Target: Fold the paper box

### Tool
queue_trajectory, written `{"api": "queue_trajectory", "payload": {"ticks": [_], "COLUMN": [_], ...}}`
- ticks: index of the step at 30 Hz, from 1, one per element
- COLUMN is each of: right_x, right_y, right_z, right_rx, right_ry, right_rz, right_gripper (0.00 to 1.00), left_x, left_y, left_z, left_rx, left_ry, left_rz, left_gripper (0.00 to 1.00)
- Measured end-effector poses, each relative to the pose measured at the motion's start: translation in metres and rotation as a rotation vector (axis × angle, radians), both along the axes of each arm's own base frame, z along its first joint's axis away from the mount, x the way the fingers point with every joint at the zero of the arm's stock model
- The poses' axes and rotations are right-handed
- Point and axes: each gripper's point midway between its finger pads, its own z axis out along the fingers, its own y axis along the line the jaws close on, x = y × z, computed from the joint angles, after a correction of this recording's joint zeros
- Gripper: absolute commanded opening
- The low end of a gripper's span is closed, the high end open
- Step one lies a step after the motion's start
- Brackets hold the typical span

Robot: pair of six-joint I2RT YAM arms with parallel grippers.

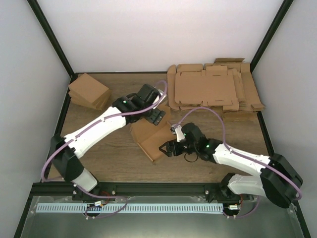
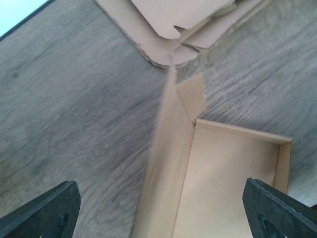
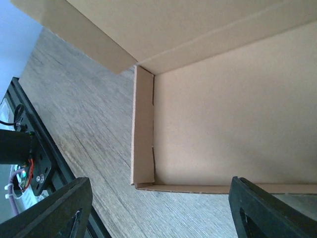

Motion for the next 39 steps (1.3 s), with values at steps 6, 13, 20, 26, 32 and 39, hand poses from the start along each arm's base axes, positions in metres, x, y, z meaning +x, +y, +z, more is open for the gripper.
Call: {"api": "queue_trajectory", "payload": {"ticks": [6,13,20,26,32,39], "right_x": [0.015,0.078,0.127,0.168,0.184,0.190], "right_y": [-0.011,-0.040,-0.034,-0.046,-0.041,-0.033], "right_z": [0.033,0.078,0.109,0.117,0.092,0.074], "right_rx": [0.009,0.022,0.022,0.039,0.017,0.032], "right_ry": [-0.090,-0.243,-0.405,-0.435,-0.409,-0.427], "right_rz": [0.031,-0.096,-0.040,-0.023,0.027,0.077], "right_gripper": [0.79,0.80,0.81,0.81,0.80,0.72], "left_x": [-0.013,-0.046,-0.076,-0.095,-0.114,-0.111], "left_y": [0.044,0.106,0.137,0.128,0.122,0.119], "left_z": [0.049,0.059,0.023,-0.021,-0.059,-0.062], "left_rx": [-0.133,-0.316,-0.464,-0.536,-0.572,-0.632], "left_ry": [-0.113,-0.134,-0.006,0.151,0.240,0.205], "left_rz": [0.214,0.507,0.704,0.738,0.694,0.670], "left_gripper": [1.00,1.00,1.00,1.00,1.00,0.87]}}
